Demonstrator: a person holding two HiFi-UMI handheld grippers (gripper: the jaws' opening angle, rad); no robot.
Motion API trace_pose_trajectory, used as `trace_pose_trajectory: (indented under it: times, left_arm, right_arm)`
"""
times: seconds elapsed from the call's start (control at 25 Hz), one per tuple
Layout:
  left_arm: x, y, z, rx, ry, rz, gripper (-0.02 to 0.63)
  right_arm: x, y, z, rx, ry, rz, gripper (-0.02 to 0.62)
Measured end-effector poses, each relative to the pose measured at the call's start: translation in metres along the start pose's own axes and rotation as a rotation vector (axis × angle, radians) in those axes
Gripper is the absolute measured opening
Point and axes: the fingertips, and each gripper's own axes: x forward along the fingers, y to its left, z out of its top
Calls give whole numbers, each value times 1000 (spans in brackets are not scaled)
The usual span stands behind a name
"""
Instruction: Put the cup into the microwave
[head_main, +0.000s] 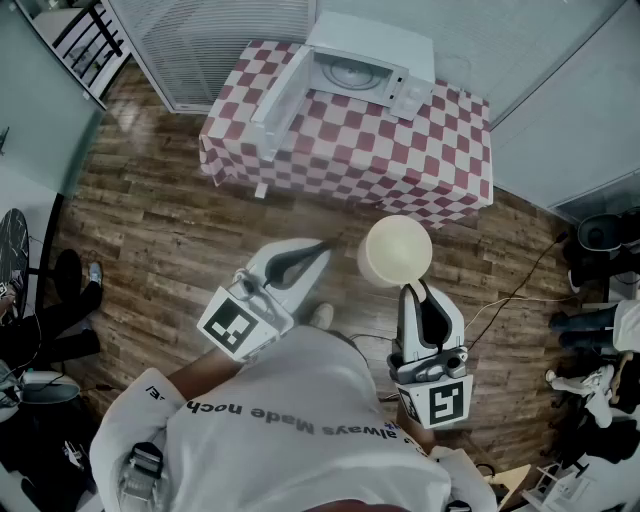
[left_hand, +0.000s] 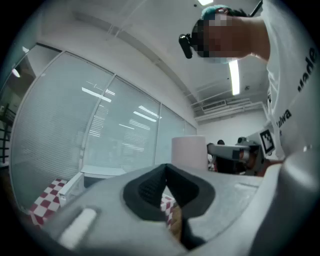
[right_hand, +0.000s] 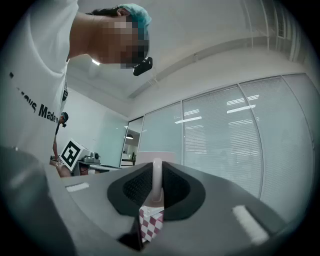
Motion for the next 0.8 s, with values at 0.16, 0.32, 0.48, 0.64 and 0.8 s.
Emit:
trace_pose_trajectory:
  times: [0.16,0.32,0.48,0.64,0.8]
  left_arm:
    - [12,-7,0,0,-1,-6,5]
    - [26,-17,-1,1,2,-13,5]
    - [40,-29,-6,-4,0,-16,4]
    - [48,-39,-12,-14,1,-12,4]
    - [52,-47,-19,-27,19,-10,3]
  right_arm:
    - [-3,-12,4,22,-15,-29,38]
    - [-15,-24,0,16,-7,-20,38]
    - [-27,-37,-2,29,-9,-10,38]
    - [-36,-43,-5,31,-10,-5,38]
    - [-42,-49,-8,46,-6,-8,38]
